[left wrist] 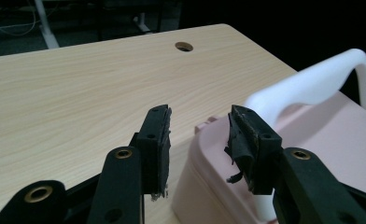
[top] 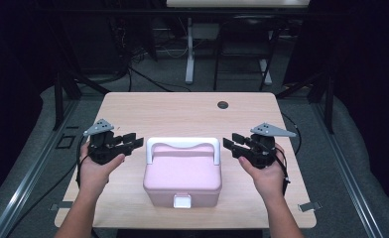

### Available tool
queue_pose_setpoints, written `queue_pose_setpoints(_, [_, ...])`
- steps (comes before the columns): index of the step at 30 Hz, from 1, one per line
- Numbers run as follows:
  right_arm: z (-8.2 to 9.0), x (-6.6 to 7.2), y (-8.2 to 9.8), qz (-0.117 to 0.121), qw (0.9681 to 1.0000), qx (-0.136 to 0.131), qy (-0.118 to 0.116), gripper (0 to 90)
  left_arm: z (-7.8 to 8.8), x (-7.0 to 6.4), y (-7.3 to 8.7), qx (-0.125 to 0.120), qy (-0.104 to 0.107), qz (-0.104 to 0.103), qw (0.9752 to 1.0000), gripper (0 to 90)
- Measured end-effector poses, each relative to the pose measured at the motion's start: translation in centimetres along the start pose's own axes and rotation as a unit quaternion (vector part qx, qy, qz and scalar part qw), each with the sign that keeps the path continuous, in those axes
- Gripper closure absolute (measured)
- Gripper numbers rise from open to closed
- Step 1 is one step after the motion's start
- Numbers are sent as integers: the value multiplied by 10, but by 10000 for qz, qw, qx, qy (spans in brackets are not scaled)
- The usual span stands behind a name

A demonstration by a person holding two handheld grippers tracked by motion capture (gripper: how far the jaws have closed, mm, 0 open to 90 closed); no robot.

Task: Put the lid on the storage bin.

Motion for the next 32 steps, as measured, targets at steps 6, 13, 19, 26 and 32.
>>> queue_pose_setpoints(6, [0, -3, 1, -29, 10000, 4, 27, 574, 4, 12, 2, -84, -119, 114, 9998, 582])
queue_pose_setpoints(13, [-1, -8, 2, -92, 9999, 18, 94, 574, 10, 22, 5, -190, -208, 195, 9994, 581])
queue_pose_setpoints(19, [-1, -11, 4, -131, 9998, 30, 118, 575, 11, 25, 9, -164, -245, 186, 9994, 575])
queue_pose_setpoints(26, [-4, -11, 6, -110, 9999, 70, 103, 575, 9, 26, 18, -132, -181, 202, 9995, 560])
queue_pose_setpoints(32, [-3, -9, 5, -106, 9999, 51, 67, 572, 13, 22, 19, -203, -62, 221, 9995, 510])
Point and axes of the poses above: each handheld gripper's, and its own axes: z roughly backward along the jaws, y roughly out of its underside, x roughly to its left, the point moved 8 cm from there along -z, roughly forward along the jaws, and after that the axes turned 6 degrees about y, right-handed, at the moved point
